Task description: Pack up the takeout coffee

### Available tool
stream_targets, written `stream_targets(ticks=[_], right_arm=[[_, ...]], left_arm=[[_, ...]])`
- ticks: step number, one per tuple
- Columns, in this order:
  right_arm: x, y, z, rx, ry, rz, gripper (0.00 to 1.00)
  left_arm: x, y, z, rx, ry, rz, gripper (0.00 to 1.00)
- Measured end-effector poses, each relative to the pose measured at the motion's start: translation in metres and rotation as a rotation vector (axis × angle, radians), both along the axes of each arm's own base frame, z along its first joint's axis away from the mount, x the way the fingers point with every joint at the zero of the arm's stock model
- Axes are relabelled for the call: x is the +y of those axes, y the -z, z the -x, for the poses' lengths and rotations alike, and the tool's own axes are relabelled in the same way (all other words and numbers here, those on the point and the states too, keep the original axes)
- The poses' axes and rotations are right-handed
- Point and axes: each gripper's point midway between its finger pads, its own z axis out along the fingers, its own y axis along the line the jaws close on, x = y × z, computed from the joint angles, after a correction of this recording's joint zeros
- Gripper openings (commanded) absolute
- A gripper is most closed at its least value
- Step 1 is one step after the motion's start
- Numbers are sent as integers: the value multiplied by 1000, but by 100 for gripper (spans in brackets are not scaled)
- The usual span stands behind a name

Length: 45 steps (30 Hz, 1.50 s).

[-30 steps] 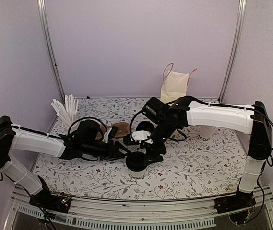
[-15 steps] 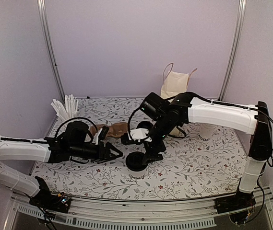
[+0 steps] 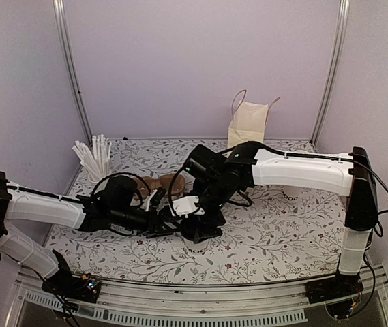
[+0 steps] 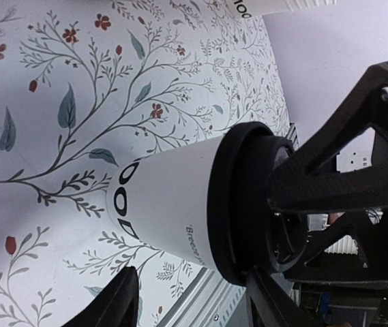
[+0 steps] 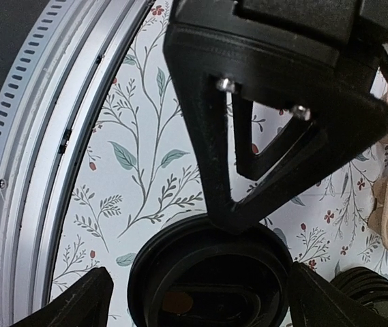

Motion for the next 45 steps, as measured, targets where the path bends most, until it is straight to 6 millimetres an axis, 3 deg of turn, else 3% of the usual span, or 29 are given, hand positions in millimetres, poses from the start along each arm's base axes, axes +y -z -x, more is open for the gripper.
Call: stream_targets(ticks=[6, 10, 15, 17, 19, 24, 28, 32, 38, 41, 45], right_arm=[[3, 2, -8, -11, 64, -5, 84], [5, 9, -9, -3, 104, -23, 86], [-26, 50, 4, 51, 138, 95, 92], [-33, 52, 7, 60, 142, 110, 92], [-34, 40, 7, 52, 144, 85, 92], [-36, -16, -1, -3, 159, -51, 95], [-46, -34, -16, -27, 201, -97, 98], [-86, -11, -22, -28, 269, -37, 99], [-156, 41, -2, 10, 336, 122, 99], [-172, 59, 8, 23, 338, 165, 99], [-172, 70, 7, 27, 351, 171, 94]], left_arm=[[-16, -1, -5, 1, 48, 25, 53], [-24, 3, -10, -3, 64, 23, 52], [-19, 23, -8, 30, 65, -35, 52], [-18, 24, -7, 29, 71, -42, 53], [-18, 24, -7, 20, 77, -44, 55], [-20, 15, -11, -31, 86, -43, 61], [-25, 4, -20, -88, 92, -40, 71], [-22, -1, -24, -140, 88, -53, 77], [-24, -12, -32, -274, 105, -52, 78], [-29, -14, -33, -323, 129, -37, 77], [-35, 0, -32, -317, 156, -46, 77]])
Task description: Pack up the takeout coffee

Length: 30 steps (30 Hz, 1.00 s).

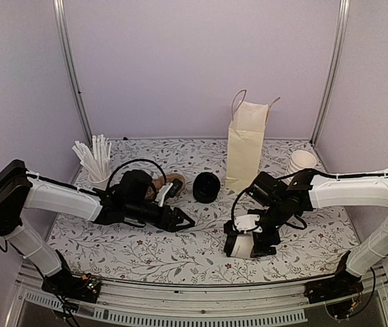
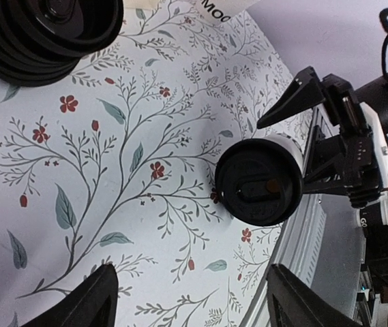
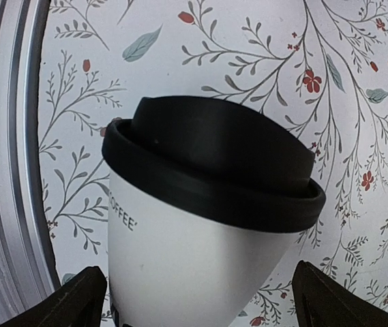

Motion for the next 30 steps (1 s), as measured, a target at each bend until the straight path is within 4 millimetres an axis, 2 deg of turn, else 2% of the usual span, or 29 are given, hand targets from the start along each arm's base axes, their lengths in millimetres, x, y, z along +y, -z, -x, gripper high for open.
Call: stream_targets(ticks=[2, 7, 13, 16, 18, 26, 28, 30], right_arm=[[5, 4, -4, -3, 6, -8, 90], [11, 21, -8, 18, 22, 6, 81], [29, 16, -11, 41, 29, -47, 77], [44, 3, -8, 78, 11, -114, 77], [54, -9, -4, 105, -10, -168, 77], [85, -76, 27, 220, -187, -425, 79], [89, -90, 33, 241, -225, -461, 79], [94, -104, 35, 254, -256, -492, 79]], left_arm=[[-1, 4, 3, 6, 12, -8, 76], [-4, 0, 6, -18, 32, 6, 77], [8, -14, 20, -114, 64, 47, 80], [14, -26, 32, -190, 91, 69, 80], [15, -41, 38, -247, 109, 98, 79], [12, -130, 61, -484, 245, 220, 81], [8, -149, 64, -524, 284, 216, 81], [5, -157, 67, -544, 316, 201, 82]])
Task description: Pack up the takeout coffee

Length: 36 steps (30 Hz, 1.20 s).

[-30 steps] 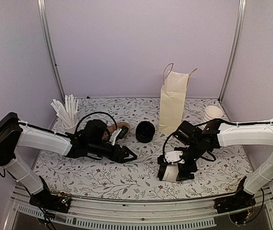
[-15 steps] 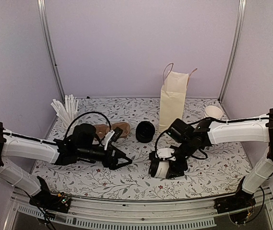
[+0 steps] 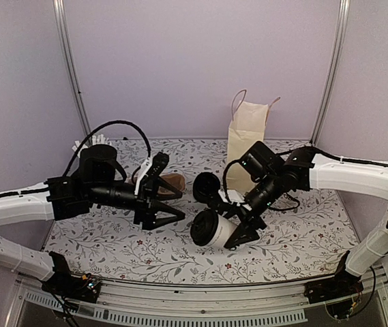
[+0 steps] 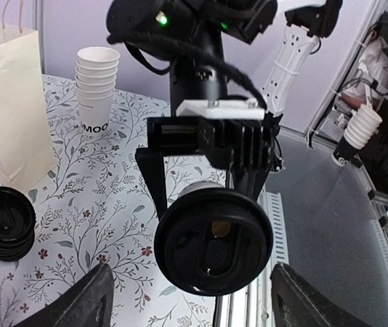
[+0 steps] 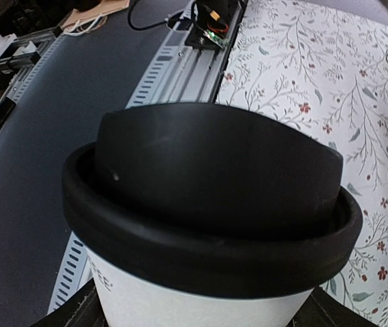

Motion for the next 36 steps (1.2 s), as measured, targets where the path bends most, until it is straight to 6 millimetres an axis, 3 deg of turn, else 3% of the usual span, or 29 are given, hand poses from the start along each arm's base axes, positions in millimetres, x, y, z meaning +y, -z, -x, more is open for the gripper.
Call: stream_targets(ticks=[3, 7, 16, 27, 36], right_arm=[[8, -28, 2, -1, -44, -62, 79], [15, -48, 1, -3, -70, -105, 79], [15, -37, 2, 38, -76, -60, 79], [11, -33, 4, 57, -71, -30, 79], [10, -31, 3, 51, -66, -23, 83]], left_arm=[[-3, -1, 4, -24, 35, -51, 82], [-5, 14, 10, -18, 64, -112, 82], [-14, 12, 33, -27, 155, -114, 81], [-31, 20, 30, -41, 126, -157, 81], [-34, 20, 27, -49, 112, -164, 70]])
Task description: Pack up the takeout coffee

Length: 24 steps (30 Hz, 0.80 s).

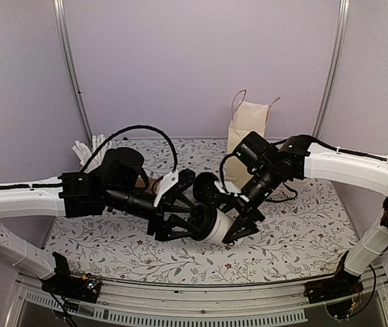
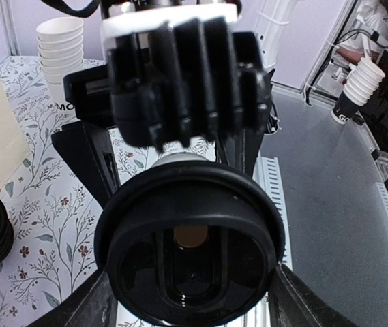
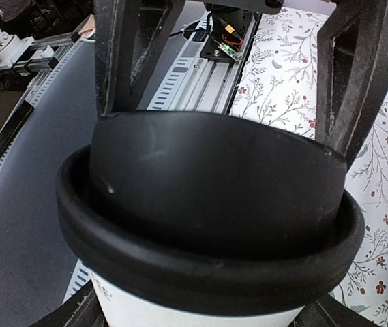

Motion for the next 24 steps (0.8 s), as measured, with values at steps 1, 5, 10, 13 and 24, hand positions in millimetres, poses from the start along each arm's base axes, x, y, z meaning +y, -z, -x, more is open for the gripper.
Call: stream_targets(ticks=[1, 5, 10, 13, 24], right_arm=[[0, 0, 0, -2, 1, 0, 85], [3, 5, -5, -12, 25, -3, 96], [-1, 11, -21, -8, 80, -5, 99], [-9, 14, -37, 3, 127, -1, 99], [-21, 13, -57, 64, 231, -25, 95]], left_arm=[[0, 0, 0, -2, -2, 0, 69], [0, 1, -2, -6, -14, -4, 67], [2, 7, -8, -16, -50, -33, 65], [7, 17, -13, -16, -86, -81, 64], [19, 66, -38, 44, -208, -427, 59]])
